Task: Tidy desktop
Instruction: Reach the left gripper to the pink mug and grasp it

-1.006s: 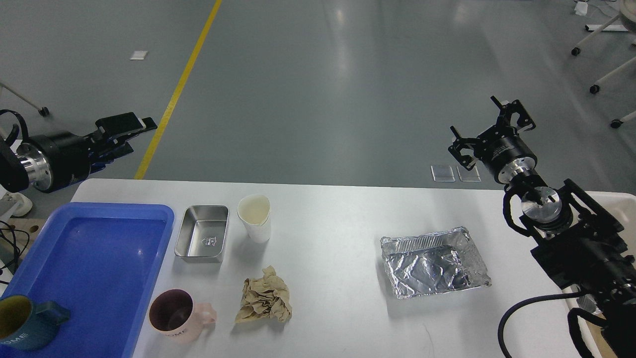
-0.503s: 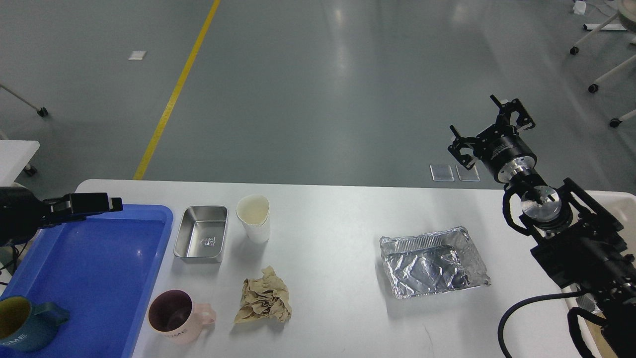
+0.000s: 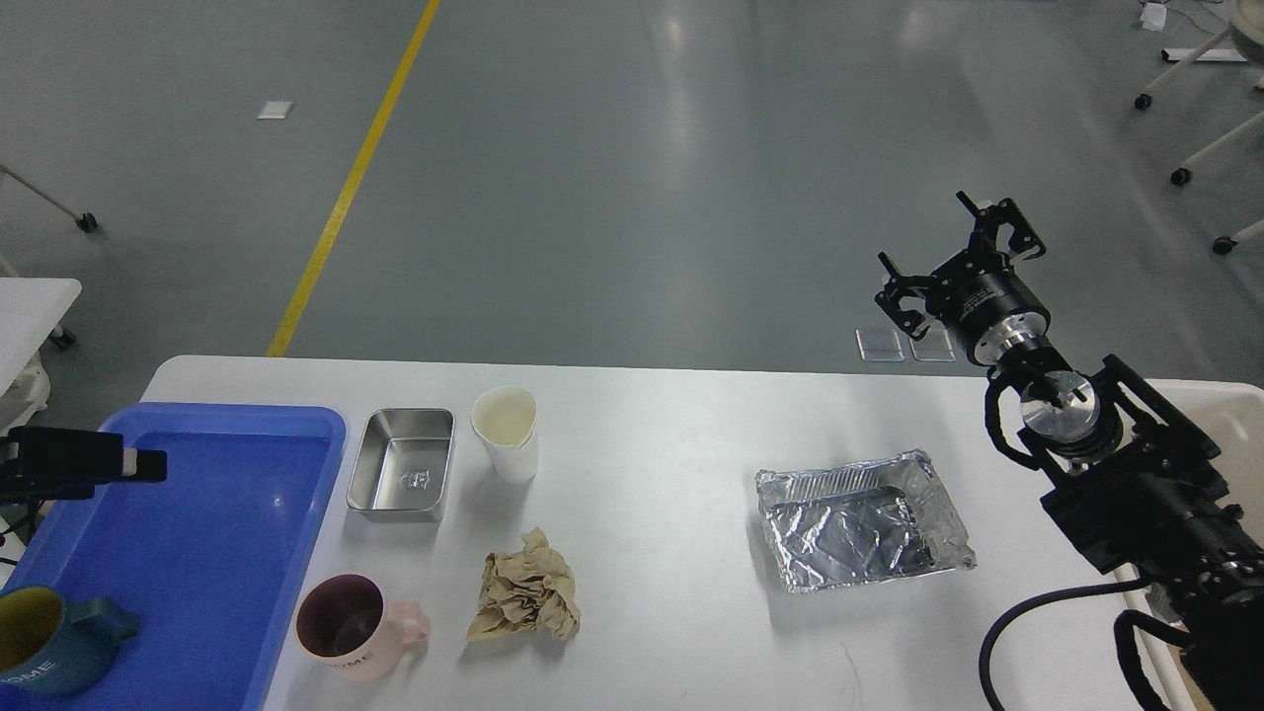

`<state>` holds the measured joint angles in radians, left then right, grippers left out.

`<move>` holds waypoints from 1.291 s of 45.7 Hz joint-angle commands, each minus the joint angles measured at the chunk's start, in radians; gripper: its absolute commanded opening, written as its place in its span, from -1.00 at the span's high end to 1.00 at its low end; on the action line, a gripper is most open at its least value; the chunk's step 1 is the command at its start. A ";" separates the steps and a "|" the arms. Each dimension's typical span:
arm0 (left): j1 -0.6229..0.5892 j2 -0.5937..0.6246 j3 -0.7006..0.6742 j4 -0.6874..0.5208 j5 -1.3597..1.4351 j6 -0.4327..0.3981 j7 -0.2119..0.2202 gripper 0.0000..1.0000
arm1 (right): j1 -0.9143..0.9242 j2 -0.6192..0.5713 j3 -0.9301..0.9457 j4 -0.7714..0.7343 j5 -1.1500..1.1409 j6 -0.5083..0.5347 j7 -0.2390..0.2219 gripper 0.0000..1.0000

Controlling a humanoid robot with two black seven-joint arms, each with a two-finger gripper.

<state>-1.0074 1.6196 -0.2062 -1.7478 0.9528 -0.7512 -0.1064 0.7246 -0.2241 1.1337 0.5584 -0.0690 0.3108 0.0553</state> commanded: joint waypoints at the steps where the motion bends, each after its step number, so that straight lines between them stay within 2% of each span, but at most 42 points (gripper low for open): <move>1: -0.040 0.063 -0.001 -0.009 -0.002 -0.060 -0.033 -0.58 | -0.001 0.005 0.000 0.000 0.000 0.001 0.001 -1.00; 6: -0.045 0.075 0.001 -0.009 -0.002 -0.086 -0.033 -0.58 | -0.001 0.008 0.000 0.000 0.000 0.001 0.001 -1.00; 18: -0.025 0.037 0.010 -0.006 0.011 -0.068 -0.001 -0.55 | -0.002 0.012 0.001 -0.005 -0.003 0.001 0.001 -1.00; 27: 0.059 -0.093 0.011 0.011 0.041 0.024 0.097 -0.54 | -0.004 0.012 0.001 -0.009 -0.005 0.001 0.001 -1.00; 37: 0.174 -0.245 0.013 0.048 0.123 0.138 0.137 -0.53 | -0.005 0.008 0.001 -0.011 -0.005 0.001 0.001 -1.00; 47: 0.262 -0.366 0.014 0.086 0.208 0.187 0.200 -0.44 | -0.007 0.008 0.001 -0.011 -0.005 0.001 0.001 -1.00; 59: 0.297 -0.471 0.016 0.122 0.242 0.211 0.221 -0.32 | -0.007 0.008 0.000 -0.023 -0.005 0.001 0.001 -1.00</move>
<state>-0.7145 1.1852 -0.1917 -1.6385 1.1909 -0.5429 0.1037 0.7177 -0.2164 1.1352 0.5460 -0.0736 0.3115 0.0568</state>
